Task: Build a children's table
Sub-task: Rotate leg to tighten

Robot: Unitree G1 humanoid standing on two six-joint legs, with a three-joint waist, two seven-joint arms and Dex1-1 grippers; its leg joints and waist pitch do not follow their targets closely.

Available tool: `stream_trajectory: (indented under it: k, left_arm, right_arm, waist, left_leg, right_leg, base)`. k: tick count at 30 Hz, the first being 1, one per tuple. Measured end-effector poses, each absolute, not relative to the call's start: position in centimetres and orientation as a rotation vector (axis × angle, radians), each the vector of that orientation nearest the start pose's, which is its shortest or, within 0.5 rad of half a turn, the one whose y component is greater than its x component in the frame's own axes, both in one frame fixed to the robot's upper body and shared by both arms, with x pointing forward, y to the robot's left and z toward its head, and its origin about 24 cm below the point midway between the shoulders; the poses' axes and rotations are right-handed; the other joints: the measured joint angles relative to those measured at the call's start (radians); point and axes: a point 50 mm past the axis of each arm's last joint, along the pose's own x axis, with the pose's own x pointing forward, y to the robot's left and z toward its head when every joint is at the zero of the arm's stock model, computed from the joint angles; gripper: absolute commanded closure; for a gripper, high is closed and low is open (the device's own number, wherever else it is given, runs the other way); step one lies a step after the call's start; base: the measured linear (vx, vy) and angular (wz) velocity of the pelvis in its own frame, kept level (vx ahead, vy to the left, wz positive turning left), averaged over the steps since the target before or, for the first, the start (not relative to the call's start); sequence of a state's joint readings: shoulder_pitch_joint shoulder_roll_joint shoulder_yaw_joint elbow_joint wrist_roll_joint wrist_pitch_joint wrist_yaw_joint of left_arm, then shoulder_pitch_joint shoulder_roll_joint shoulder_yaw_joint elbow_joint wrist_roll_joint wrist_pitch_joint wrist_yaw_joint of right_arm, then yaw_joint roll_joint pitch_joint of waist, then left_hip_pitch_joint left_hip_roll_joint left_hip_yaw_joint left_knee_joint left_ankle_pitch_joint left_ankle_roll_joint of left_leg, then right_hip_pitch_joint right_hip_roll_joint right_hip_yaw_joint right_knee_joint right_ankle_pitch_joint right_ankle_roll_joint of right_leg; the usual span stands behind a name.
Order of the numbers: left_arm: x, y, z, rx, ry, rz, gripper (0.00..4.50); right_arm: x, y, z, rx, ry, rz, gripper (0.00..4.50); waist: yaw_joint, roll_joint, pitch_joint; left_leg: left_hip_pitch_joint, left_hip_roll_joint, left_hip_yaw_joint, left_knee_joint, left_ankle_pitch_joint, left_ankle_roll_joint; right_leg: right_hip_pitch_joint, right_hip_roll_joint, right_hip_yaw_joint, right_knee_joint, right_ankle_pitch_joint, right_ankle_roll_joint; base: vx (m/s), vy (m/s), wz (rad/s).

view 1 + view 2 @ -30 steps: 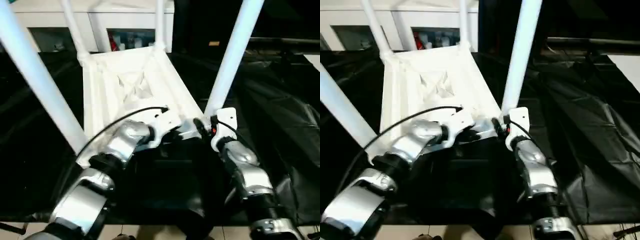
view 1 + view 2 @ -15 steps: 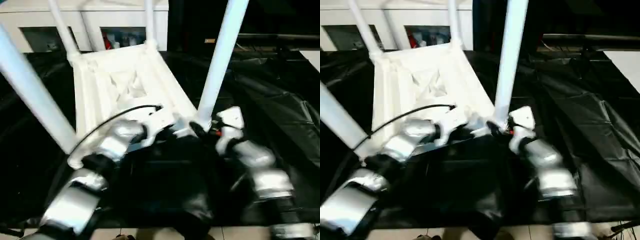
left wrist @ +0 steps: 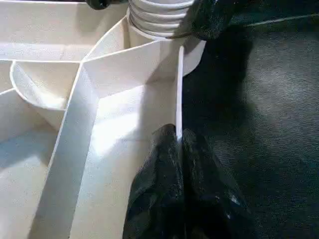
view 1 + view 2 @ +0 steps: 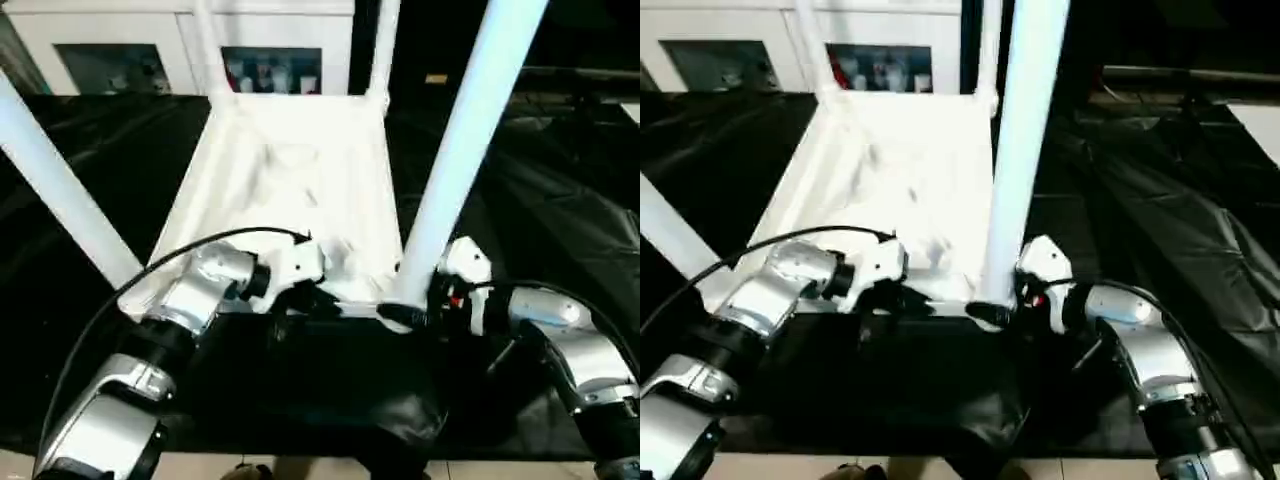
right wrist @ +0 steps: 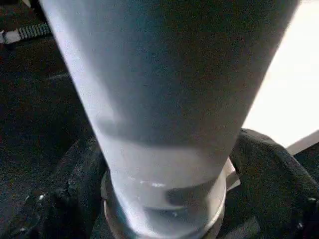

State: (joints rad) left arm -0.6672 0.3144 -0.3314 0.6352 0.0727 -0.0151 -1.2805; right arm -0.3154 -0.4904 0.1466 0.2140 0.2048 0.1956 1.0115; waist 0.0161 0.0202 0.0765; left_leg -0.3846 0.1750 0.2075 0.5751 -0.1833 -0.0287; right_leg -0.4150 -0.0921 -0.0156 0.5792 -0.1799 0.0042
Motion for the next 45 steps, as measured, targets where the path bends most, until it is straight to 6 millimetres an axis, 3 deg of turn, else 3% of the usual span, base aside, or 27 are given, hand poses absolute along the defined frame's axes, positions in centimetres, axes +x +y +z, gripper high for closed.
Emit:
stream_trajectory:
  k: [3,5,9,16,21,28,35,38,45]
  left_arm:
    - [32.0,10.6,6.4,0.519,0.367,-1.491,4.5]
    - [32.0,10.6,6.4,0.519,0.368,-1.491,4.5]
    - [32.0,10.6,6.4,0.517,0.37,-1.49,4.5]
    - [32.1,10.6,6.3,0.512,0.37,-1.479,4.5]
    - [33.2,9.3,6.1,0.485,0.361,-1.348,4.5]
    - [34.7,5.7,5.8,0.445,0.37,-1.145,4.5]
    - [34.9,4.7,5.7,0.434,0.373,-1.094,4.5]
    - [34.9,4.7,5.7,0.441,0.366,-1.099,4.5]
    - [35.4,6.4,6.1,0.483,0.332,-1.08,4.5]
  right_arm:
    - [28.4,-17.3,6.3,-0.211,0.29,1.081,1.01]
    - [28.4,-17.2,6.3,-0.202,0.29,1.085,1.4]
    - [28.3,-17.2,6.3,-0.199,0.293,1.094,1.67]
    - [28.4,-17.1,6.1,-0.185,0.289,1.068,1.8]
    - [29.9,-16.5,5.2,-0.096,0.239,0.792,1.8]
    - [32.4,-15.0,4.7,-0.016,0.226,0.349,1.8]
    - [33.0,-14.3,4.7,0.005,0.219,0.202,1.8]
    - [32.8,-14.4,4.6,0.012,0.202,0.212,1.1]
    - [32.0,-15.0,5.0,-0.029,0.184,0.411,0.61]
  waist:
    - [-0.001,0.0,0.0]
    - [-0.001,0.0,0.0]
    - [-0.001,0.0,0.0]
    - [-0.003,0.0,0.0]
    - [-0.022,0.001,-0.001]
    - [-0.027,0.003,-0.003]
    - [-0.022,0.008,-0.006]
    - [-0.018,0.01,-0.007]
    - [-0.038,0.009,-0.004]
  left_leg:
    - [0.0,0.0,0.0,0.001,0.0,0.0]
    - [0.0,0.0,0.0,0.0,0.0,0.0]
    - [0.0,0.0,0.0,0.0,0.0,0.0]
    - [0.001,0.0,0.0,0.001,0.0,0.0]
    - [0.003,0.0,0.0,0.004,-0.003,-0.005]
    - [0.012,-0.002,0.0,0.005,-0.003,-0.005]
    - [0.013,-0.003,0.0,0.002,-0.003,-0.005]
    - [0.013,-0.003,0.0,0.0,-0.003,-0.005]
    - [0.009,-0.002,-0.001,-0.001,-0.003,-0.005]
  right_leg:
    - [0.0,0.0,0.0,0.0,0.0,0.0]
    - [0.0,0.0,0.0,0.0,0.0,0.0]
    - [0.0,0.0,0.0,0.001,0.0,0.0]
    - [0.0,0.0,0.0,0.001,0.0,0.0]
    - [0.002,0.0,0.001,0.001,0.003,-0.003]
    - [0.012,-0.001,0.003,-0.003,-0.001,0.002]
    - [0.014,-0.001,0.003,-0.003,-0.001,0.003]
    - [0.014,-0.001,0.003,-0.003,-0.001,0.002]
    - [0.009,0.0,0.002,-0.003,0.0,0.002]
  base:
    - [0.0,0.0,0.0]
    - [0.0,0.0,0.0]
    - [0.0,0.0,0.0]
    - [0.0,0.0,0.0]
    - [0.0,0.0,0.0]
    - [0.0,0.0,0.0]
    - [0.0,0.0,0.0]
    - [0.0,0.0,0.0]
    - [0.0,0.0,0.0]
